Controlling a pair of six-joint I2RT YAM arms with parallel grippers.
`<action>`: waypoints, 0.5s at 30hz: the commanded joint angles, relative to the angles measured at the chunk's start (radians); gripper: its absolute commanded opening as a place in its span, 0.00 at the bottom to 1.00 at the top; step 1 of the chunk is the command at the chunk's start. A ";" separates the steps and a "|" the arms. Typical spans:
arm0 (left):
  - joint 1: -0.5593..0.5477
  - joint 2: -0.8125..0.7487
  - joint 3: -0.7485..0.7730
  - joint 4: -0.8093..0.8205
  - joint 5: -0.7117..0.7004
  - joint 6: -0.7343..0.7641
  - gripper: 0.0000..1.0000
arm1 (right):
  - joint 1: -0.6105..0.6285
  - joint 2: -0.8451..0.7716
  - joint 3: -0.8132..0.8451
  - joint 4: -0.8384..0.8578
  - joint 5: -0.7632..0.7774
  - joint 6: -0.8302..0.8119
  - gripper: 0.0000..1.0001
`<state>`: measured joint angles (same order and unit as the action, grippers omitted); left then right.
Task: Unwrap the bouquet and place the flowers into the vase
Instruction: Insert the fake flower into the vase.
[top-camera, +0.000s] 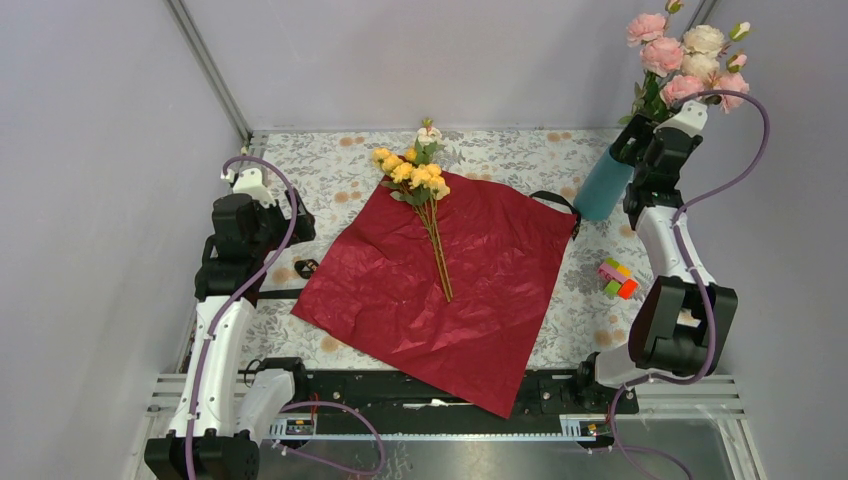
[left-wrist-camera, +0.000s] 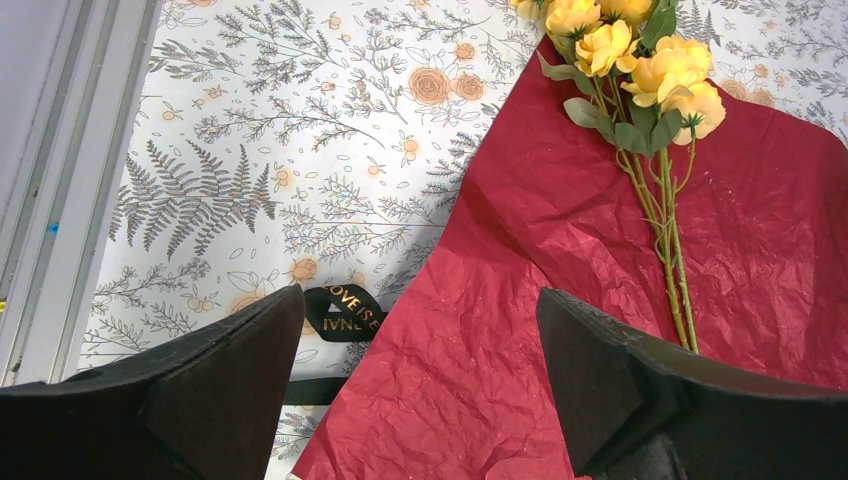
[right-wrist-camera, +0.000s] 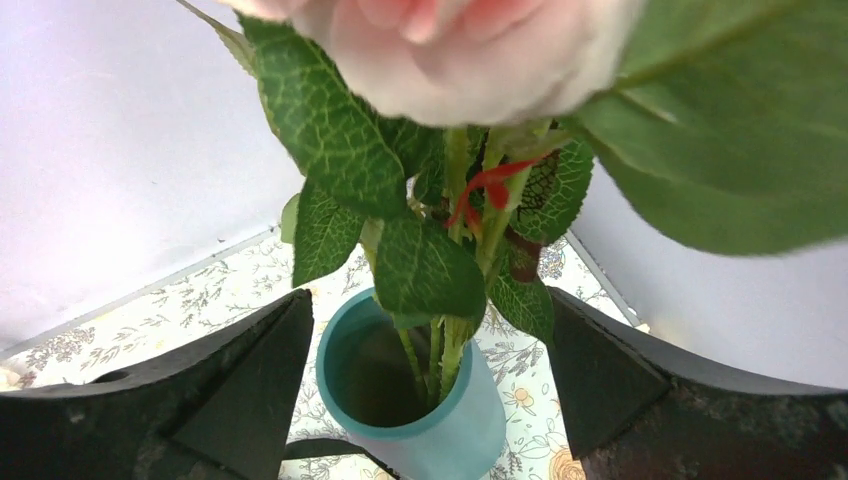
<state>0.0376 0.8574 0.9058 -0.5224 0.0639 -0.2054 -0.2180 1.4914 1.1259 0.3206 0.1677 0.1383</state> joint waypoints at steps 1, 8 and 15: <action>0.002 -0.020 -0.004 0.036 0.003 0.017 0.94 | -0.003 -0.087 -0.026 0.022 0.031 0.005 0.92; 0.002 -0.024 -0.007 0.036 0.005 0.015 0.94 | -0.003 -0.160 -0.082 -0.008 0.086 0.056 0.96; 0.000 -0.031 -0.010 0.039 -0.004 0.005 0.94 | -0.003 -0.303 -0.142 -0.102 0.109 0.119 0.96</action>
<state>0.0376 0.8524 0.9028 -0.5213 0.0643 -0.2058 -0.2180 1.2907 1.0000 0.2672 0.2287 0.2008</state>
